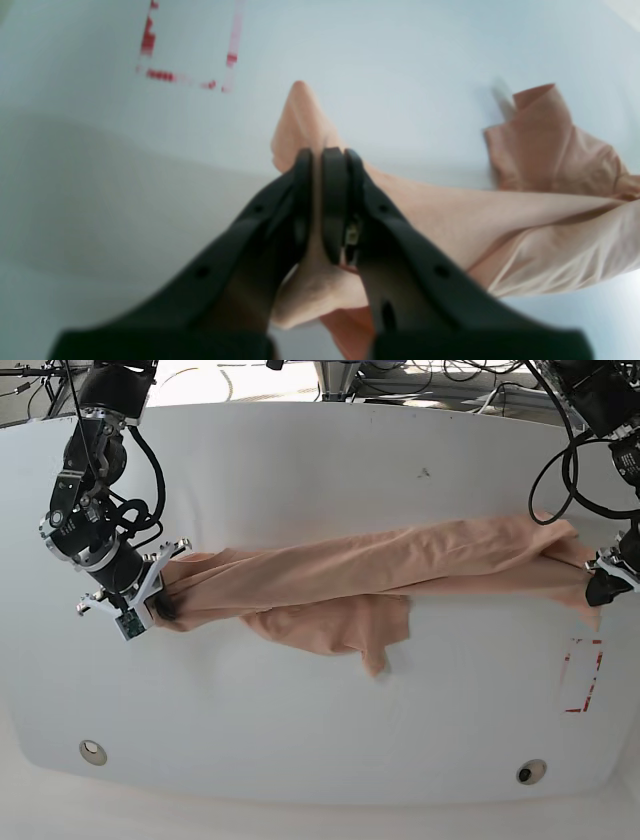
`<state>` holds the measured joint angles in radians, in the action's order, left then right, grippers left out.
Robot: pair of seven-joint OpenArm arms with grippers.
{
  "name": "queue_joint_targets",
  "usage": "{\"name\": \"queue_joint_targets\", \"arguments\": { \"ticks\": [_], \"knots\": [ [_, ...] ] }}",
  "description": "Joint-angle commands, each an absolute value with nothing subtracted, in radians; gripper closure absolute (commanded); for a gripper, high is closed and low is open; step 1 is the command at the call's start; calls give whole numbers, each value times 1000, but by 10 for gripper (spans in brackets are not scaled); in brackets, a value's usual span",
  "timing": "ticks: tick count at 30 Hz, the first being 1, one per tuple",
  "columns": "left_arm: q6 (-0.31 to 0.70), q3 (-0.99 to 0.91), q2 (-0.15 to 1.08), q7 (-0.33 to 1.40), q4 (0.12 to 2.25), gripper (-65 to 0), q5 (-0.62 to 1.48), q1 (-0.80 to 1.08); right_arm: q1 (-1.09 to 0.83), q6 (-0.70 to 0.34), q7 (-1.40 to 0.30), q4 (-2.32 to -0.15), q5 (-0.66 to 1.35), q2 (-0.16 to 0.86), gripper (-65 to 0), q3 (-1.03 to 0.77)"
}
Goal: Fold the T-shirt properly
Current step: 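Lower the shirt back onto the table, held between both grippers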
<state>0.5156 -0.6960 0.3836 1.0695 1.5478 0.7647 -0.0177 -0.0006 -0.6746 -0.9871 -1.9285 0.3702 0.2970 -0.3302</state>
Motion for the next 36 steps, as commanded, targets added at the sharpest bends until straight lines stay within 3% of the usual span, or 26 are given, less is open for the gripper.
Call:
{"name": "queue_joint_targets", "arguments": {
  "ticks": [1,14,24,27,36],
  "knots": [
    [518,-705,407,1043,1566,0,782,5,-5,-670,-957,-1945,377,291,-2,-354],
    [518,-699,409,1044,1560,-1,777,182,-85,-668,-958,-1945,375,262,-2,-380],
    [519,-671,415,1047,1567,-307,783,262,-97,-665,-958,-1945,375,260,-2,-381],
    [519,-676,450,1056,1589,-353,785,271,-94,-665,-958,-1946,375,248,-2,-380],
    [567,-792,472,1182,1604,-363,912,231,-93,-665,-958,-1946,375,228,0,-380]
  ]
}}
